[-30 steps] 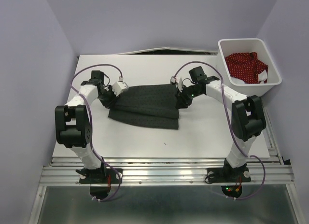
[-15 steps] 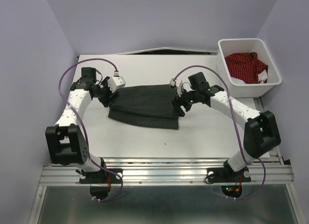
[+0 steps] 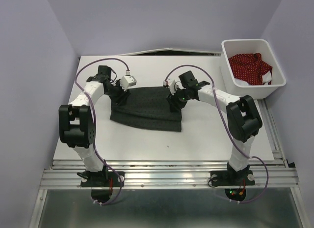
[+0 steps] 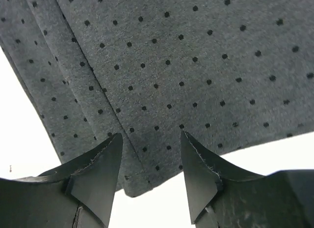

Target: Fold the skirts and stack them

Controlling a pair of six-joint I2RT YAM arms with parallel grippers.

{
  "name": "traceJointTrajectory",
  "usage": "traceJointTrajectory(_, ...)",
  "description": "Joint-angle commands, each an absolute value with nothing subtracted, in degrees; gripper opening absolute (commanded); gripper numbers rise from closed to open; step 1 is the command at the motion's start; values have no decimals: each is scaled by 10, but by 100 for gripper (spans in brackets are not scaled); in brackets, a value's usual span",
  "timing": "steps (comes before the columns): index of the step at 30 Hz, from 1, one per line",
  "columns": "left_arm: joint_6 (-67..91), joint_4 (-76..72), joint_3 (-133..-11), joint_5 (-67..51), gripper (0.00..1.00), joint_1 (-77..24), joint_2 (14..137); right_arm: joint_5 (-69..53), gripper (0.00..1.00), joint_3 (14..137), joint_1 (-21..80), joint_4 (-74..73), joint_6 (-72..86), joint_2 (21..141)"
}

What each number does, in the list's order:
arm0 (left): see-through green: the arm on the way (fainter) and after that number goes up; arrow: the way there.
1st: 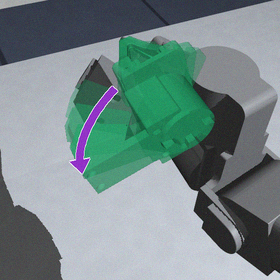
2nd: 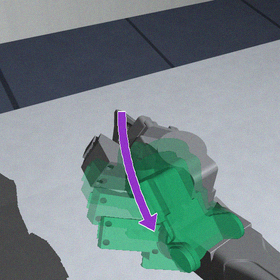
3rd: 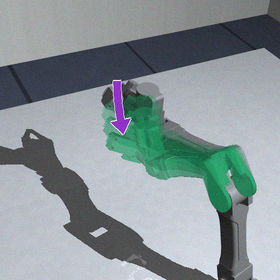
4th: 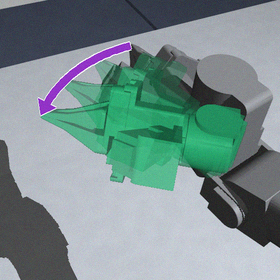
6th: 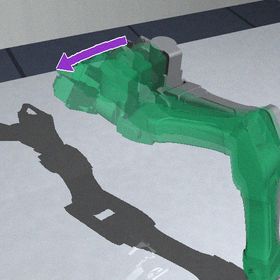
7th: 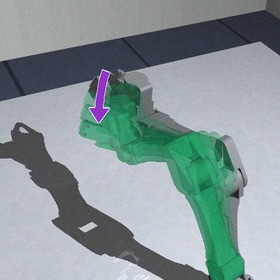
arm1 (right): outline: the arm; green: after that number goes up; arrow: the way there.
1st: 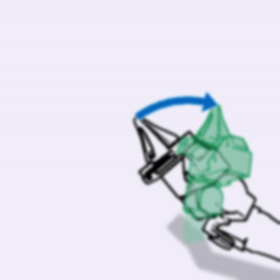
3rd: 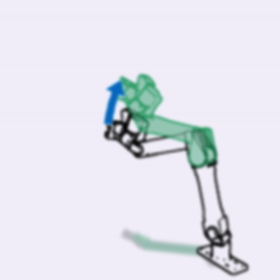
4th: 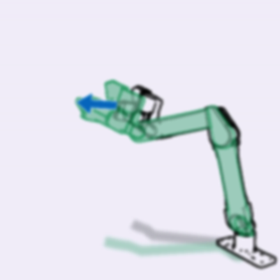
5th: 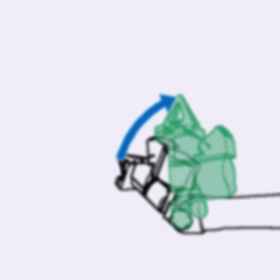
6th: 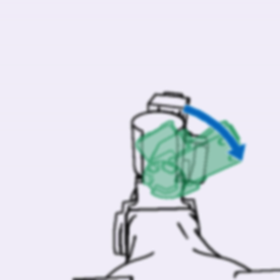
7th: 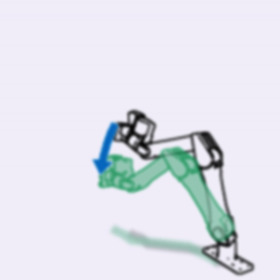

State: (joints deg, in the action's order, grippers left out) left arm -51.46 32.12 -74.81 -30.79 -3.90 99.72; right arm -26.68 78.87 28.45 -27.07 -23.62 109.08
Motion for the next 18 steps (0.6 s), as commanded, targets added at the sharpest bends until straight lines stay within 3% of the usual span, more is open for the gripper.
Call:
traceJointTrajectory(1, -507, 341, -767, -301, 62, -35, 994, -283, 56, 816, 288, -329, -296, 1102)
traceJointTrajectory(11, -478, 350, -728, -350, 68, -5, 944, -287, 53, 816, 305, -367, -338, 1114)
traceJointTrajectory(15, -483, 362, -709, -343, 68, 35, 935, -262, 46, 808, 311, -358, -348, 1125)
traceJointTrajectory(18, -515, 360, -697, -314, 68, 40, 927, -258, 32, 807, 311, -354, -352, 1131)
